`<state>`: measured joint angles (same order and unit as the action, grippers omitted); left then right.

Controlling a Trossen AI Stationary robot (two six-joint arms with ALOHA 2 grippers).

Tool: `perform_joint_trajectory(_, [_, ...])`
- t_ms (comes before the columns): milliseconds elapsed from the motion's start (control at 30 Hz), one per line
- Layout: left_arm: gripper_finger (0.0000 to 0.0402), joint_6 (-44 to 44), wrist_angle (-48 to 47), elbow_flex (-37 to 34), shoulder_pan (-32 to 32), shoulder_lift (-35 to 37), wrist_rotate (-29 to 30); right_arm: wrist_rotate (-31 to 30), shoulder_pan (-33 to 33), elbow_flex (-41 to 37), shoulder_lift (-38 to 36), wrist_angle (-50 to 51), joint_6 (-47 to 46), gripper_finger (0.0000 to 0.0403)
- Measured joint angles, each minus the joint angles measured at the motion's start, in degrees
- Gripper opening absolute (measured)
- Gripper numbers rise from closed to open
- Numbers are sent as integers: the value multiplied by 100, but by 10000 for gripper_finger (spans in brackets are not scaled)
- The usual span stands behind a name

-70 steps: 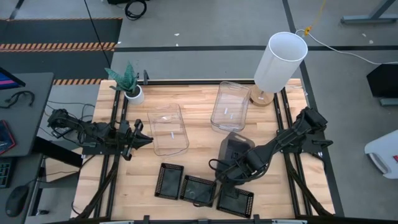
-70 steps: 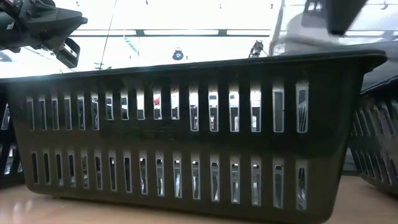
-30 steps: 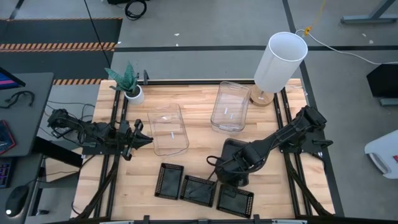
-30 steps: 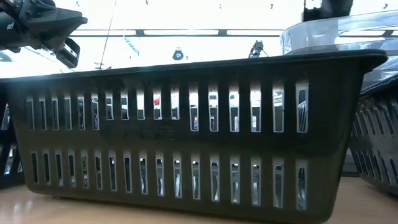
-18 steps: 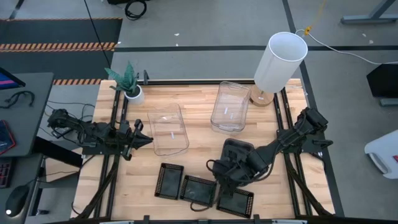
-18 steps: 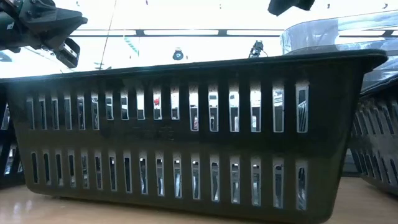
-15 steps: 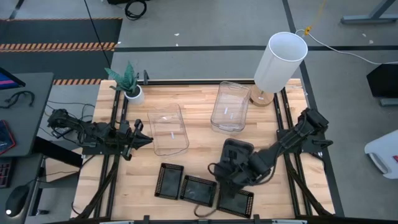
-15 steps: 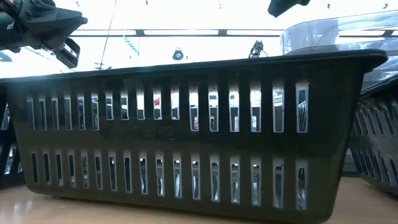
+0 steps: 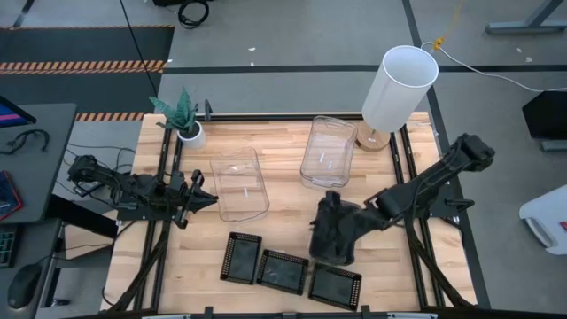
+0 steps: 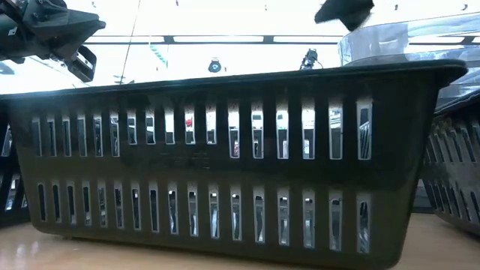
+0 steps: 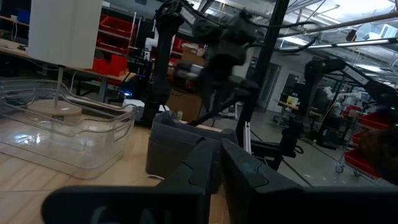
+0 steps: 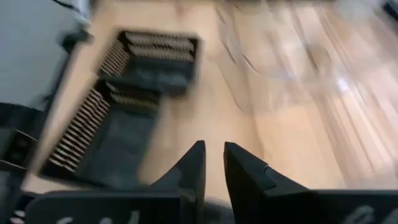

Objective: Stack baskets by color
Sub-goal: Stack the right transparent black bin on top of the left transparent black bin

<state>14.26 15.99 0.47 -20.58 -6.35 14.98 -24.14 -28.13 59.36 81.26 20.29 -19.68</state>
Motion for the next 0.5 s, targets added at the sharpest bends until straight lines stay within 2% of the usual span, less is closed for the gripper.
perform_joint_trajectory(133, [30, 0, 0, 0, -2, 0, 0, 147, 210, -46, -231, 771, -597, 54])
perform_joint_trajectory(267, [26, 0, -2, -2, -1, -1, -2, 428, 441, 142, -65, 925, -570, 46])
perform_joint_trajectory(500, [31, 1, -1, -1, -2, -1, 0, 1104, 868, 934, 963, 1386, -149, 38])
